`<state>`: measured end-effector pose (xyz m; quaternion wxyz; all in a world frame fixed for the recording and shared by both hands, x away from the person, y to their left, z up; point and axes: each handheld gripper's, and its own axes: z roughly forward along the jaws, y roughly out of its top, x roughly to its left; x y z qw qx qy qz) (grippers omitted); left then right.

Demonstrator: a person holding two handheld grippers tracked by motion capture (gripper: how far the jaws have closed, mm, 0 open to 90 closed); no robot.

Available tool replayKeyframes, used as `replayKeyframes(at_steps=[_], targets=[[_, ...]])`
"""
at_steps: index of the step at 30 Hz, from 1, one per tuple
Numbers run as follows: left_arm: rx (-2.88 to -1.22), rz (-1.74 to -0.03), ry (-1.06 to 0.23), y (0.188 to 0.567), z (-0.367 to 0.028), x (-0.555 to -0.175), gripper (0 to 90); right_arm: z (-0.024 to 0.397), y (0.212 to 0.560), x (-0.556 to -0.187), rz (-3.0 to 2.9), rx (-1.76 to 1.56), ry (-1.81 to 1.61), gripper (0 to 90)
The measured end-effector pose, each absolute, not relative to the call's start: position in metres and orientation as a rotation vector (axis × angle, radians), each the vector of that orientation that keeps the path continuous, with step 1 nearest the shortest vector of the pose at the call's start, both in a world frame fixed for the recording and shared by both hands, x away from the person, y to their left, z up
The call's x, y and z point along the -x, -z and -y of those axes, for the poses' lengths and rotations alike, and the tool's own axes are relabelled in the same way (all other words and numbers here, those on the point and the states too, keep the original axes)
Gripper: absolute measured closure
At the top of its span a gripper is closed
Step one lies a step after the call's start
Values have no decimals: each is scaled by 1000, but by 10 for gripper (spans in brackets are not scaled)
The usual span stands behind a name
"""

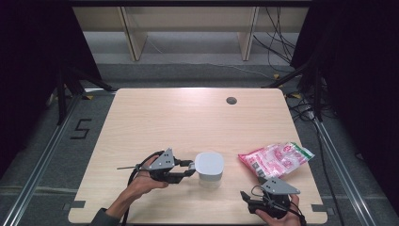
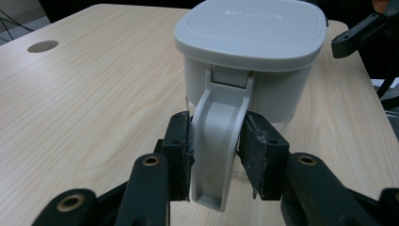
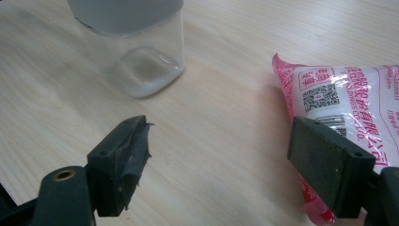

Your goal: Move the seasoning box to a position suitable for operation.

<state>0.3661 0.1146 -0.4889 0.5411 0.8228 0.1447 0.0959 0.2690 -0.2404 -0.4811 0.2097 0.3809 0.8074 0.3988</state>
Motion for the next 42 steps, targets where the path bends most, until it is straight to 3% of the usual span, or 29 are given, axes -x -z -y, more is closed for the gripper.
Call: replayKeyframes(at_steps=[11, 42], targets=[[-2014, -327, -345, 487, -110, -360, 676, 241, 481, -268, -2227, -1070, -1112, 220], [-1995, -431, -396, 488, -138, -375, 673, 239, 481, -267, -2217, -1133, -1138, 220]])
